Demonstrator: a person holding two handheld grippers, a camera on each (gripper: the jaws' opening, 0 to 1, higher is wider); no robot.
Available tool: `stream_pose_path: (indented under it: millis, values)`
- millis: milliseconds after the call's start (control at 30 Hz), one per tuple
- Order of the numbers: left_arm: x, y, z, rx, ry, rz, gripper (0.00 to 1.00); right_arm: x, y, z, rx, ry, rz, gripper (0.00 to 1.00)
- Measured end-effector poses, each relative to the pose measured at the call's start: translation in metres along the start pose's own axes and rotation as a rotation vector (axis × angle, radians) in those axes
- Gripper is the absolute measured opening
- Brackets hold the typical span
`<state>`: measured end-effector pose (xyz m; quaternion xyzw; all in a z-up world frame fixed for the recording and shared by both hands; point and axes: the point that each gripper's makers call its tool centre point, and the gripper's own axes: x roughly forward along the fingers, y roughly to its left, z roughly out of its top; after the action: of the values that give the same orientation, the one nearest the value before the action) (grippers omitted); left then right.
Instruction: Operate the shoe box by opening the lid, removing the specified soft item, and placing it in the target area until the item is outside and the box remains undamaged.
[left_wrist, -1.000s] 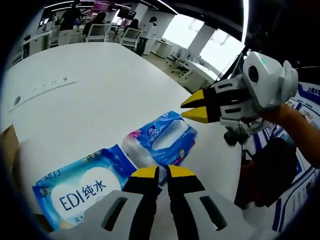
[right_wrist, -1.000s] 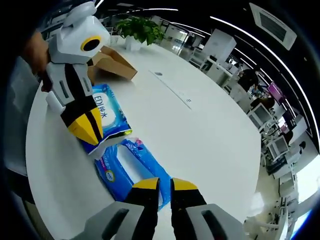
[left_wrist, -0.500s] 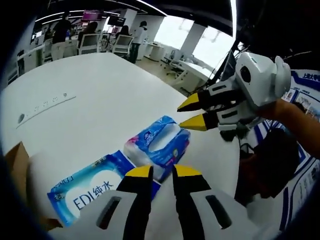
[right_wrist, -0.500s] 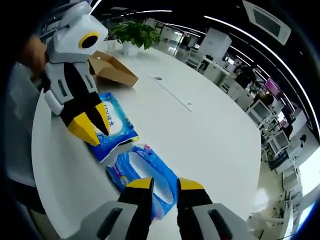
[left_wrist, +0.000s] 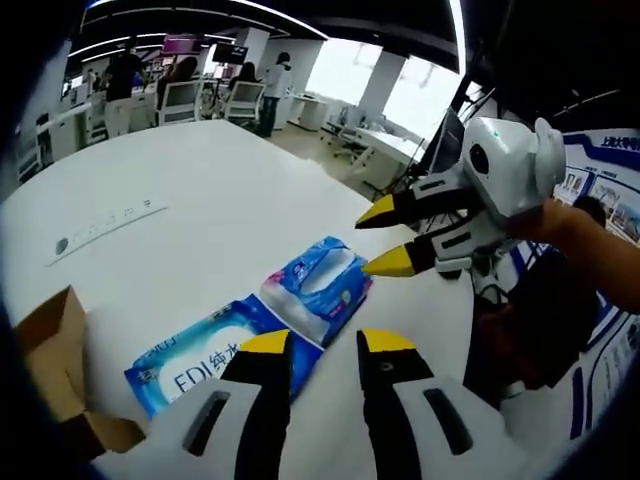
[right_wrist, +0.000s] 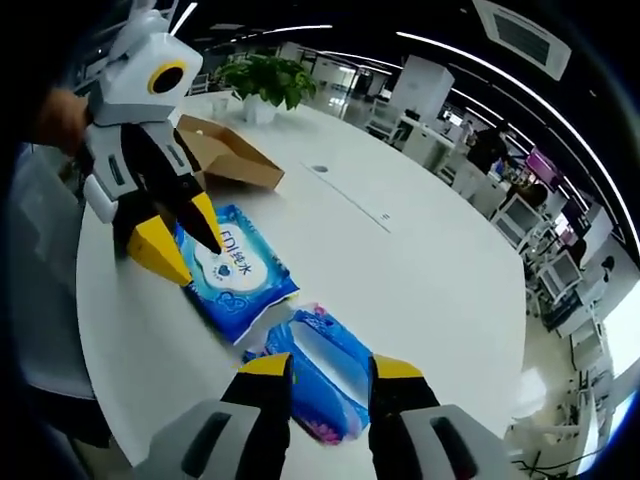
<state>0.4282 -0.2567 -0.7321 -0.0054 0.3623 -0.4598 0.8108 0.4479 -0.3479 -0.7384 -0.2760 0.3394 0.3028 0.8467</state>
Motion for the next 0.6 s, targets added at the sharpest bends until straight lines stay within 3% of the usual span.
stream_pose_path:
  millis: [300,600]
  values:
    - [-0.028,0.005,-0.001,-0.003,-0.026,0.02,0.35,-0.006,0.013,0.012,0.025,-0.003,-0.001,0.39]
    - [-0.061,0.017,-0.003,-0.026,-0.058,0.054,0.45,-0.005,0.036,0.039,0.029,-0.036,0.021,0.45]
